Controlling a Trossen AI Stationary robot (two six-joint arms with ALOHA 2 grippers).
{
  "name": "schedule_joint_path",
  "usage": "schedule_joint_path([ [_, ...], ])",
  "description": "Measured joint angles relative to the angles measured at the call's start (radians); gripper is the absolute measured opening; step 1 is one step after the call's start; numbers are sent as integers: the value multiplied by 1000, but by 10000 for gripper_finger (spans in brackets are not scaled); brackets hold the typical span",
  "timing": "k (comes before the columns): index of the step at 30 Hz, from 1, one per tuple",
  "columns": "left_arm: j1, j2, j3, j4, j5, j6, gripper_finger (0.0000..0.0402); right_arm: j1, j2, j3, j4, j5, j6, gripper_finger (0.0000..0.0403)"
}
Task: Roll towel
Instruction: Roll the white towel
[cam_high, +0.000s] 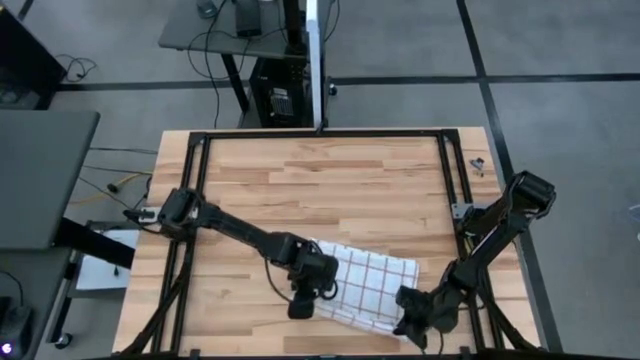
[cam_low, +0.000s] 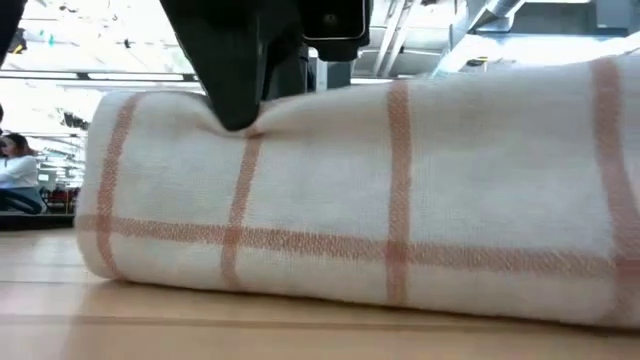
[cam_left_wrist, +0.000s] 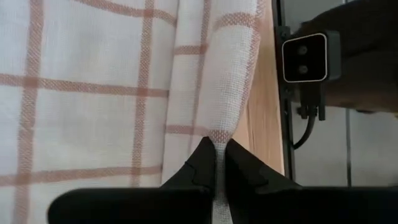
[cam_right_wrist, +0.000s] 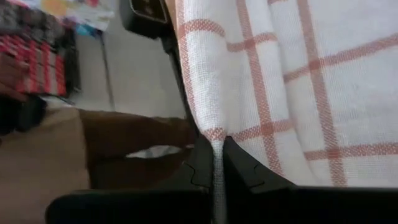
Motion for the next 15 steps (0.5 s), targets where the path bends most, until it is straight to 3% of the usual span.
schedule_joint_path([
  [10, 84, 0, 0, 1, 0, 152, 2, -42, -74, -127, 10, 5, 134, 0],
  [15, 117, 0, 1, -10, -68, 206, 3, -60, -65, -172, 6, 6, 196, 1],
])
